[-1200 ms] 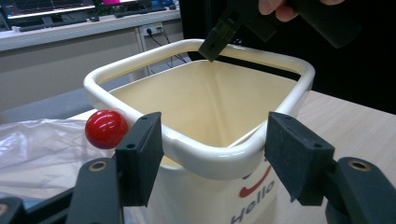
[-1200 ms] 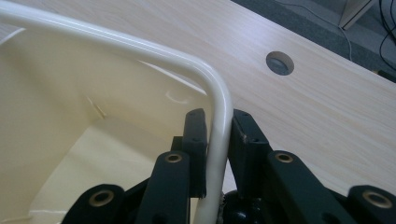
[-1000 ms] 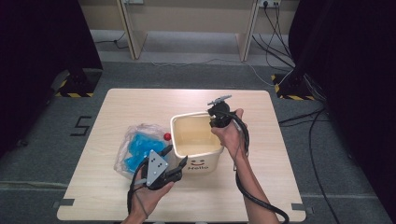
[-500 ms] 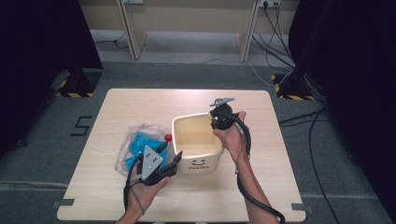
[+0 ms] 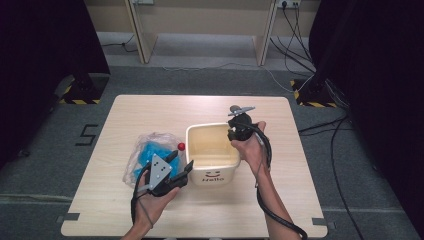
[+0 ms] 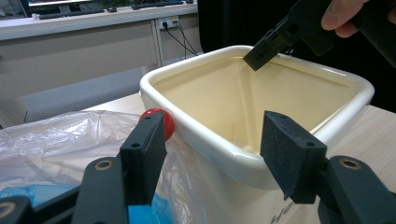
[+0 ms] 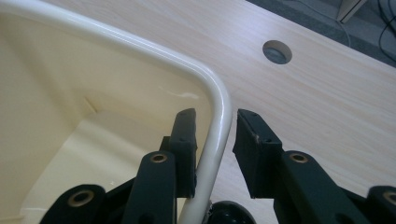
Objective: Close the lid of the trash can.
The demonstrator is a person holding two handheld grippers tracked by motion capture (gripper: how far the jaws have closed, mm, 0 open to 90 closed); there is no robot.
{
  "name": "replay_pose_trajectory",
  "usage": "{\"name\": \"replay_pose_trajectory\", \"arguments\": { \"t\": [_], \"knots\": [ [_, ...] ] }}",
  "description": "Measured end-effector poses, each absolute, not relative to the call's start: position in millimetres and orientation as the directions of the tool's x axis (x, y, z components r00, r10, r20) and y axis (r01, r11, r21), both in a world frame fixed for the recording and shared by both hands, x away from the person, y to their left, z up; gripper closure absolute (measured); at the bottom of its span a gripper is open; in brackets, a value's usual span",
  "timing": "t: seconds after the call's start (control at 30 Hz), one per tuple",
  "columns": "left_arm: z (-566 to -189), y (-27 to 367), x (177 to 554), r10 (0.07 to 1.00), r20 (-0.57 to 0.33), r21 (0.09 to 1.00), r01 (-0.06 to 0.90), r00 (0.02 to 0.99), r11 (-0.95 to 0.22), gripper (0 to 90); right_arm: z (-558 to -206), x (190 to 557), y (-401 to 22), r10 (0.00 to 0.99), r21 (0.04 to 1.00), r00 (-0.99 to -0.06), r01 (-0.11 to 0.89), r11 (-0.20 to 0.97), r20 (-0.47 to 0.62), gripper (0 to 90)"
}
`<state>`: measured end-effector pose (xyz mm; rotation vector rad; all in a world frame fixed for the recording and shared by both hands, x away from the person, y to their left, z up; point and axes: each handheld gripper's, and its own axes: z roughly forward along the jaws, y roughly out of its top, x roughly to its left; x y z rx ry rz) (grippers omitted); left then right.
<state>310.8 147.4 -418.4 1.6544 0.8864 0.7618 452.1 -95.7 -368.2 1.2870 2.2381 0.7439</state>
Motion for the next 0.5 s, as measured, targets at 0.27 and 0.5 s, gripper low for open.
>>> {"name": "replay_pose_trajectory", "arguments": {
  "t": [0.27,0.5],
  "knots": [
    [-418,154,313,0.854,0.015,0.971,0.195,0.52,-0.136,39.3,-372,453,-100,0.882,0.648,-0.465,0.648,0.402,-0.082,66.9],
    [-419,161,314,0.857,0.009,0.971,0.199,0.515,-0.129,39.0,-378,452,-104,0.886,0.641,-0.458,0.658,0.395,-0.077,63.1]
  ]
}}
